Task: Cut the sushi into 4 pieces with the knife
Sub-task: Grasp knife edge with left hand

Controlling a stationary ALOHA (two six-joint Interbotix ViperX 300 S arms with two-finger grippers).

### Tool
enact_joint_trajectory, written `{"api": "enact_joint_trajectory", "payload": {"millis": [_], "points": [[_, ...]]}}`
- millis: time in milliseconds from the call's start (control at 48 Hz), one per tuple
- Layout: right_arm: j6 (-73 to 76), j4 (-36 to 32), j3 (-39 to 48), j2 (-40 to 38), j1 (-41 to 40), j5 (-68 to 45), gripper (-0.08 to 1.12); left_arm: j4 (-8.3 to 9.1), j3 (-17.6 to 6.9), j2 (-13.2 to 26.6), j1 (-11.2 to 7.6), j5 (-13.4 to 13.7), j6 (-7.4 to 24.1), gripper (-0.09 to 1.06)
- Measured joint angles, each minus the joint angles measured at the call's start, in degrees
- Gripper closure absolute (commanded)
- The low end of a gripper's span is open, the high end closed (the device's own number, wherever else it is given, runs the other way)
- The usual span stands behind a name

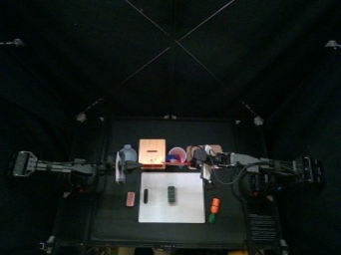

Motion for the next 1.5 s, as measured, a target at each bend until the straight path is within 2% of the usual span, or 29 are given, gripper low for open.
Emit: {"api": "enact_joint_trajectory", "payload": {"millis": [208, 333, 479, 688, 854, 1021, 1333, 1500], "points": [[0.62, -2.11, 12.22, -3.87, 1.32, -19.86, 0.77, -0.18, 0.00, -0.09, 0.09, -0.44, -0.09, 0.94], [0.62, -2.11, 15.82, -2.81, 1.67, -27.86, 0.77, -0.09, -0.88, 0.53, -0.09, 2.20, -0.09, 0.83], [0.53, -2.29, 16.35, -0.35, 2.29, -30.32, 0.77, -0.09, -4.13, 1.85, -0.79, 10.11, -0.09, 0.62], [0.53, -2.37, 16.35, 2.37, 2.90, -30.50, 0.77, 1.14, -9.76, 2.11, -1.49, 22.68, 0.00, 0.29], [0.53, -2.46, 15.64, 3.60, 3.43, -30.50, 0.77, 1.49, -11.95, 2.46, -2.11, 28.48, 0.00, 0.12], [0.53, -2.37, 15.03, 4.83, 3.52, -30.50, 0.77, 2.20, -13.10, 4.66, -2.37, 29.79, 0.09, 0.09], [0.44, -2.55, 14.24, 6.86, 3.69, -30.50, 0.77, 3.16, -16.96, 13.01, -2.46, 33.49, 0.18, 0.10], [0.44, -2.55, 14.24, 7.29, 3.78, -30.50, 0.77, 4.75, -19.34, 17.23, -2.37, 35.77, 0.26, 0.10]]}}
